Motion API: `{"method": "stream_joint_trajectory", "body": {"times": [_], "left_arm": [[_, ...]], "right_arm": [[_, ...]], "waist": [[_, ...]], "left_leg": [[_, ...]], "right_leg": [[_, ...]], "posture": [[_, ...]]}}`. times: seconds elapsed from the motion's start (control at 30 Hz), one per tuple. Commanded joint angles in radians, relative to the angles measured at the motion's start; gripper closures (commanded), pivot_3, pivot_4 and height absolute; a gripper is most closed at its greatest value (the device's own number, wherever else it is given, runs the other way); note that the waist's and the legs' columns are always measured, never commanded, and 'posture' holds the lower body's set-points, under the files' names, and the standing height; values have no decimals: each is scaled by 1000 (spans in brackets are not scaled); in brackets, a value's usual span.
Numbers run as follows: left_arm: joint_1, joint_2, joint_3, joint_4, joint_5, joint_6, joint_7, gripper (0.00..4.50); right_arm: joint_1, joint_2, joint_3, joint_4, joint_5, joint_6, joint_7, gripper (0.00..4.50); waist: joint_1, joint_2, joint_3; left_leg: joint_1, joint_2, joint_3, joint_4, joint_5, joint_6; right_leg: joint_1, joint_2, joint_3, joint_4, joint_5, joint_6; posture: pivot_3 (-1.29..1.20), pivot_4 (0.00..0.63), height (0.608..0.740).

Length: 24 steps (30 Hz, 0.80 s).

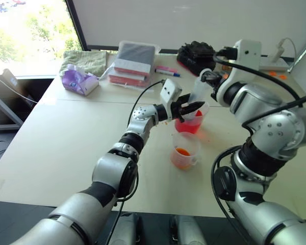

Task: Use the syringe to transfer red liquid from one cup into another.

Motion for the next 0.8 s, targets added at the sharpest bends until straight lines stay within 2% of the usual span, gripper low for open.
{"method": "stream_joint_trajectory", "body": {"times": [0.03, 0.27, 0.8], "left_arm": [[-17, -23, -8, -21, 0, -29, -14, 3064], [-4, -24, -14, -14, 10, -43, -11, 3064], [32, -35, -32, -5, 28, -57, -7, 3064]], "right_arm": [[-38, 11, -6, -20, 6, -21, 36, 4439], [-109, 44, -84, -21, 16, -41, 69, 4439], [-183, -20, -123, 35, 10, -63, 117, 4439]], "waist": [[0, 0, 0], [-2, 0, 0], [-4, 0, 0]], "left_leg": [[0, 0, 0, 0, 0, 0], [0, 0, 0, 0, 0, 0], [0, 0, 0, -1, 0, 0]], "right_leg": [[0, 0, 0, 0, 0, 0], [0, 0, 0, 0, 0, 0], [0, 0, 0, -1, 0, 0]], "posture": [[0, 150, 740], [0, 150, 740], [0, 150, 740]]}}
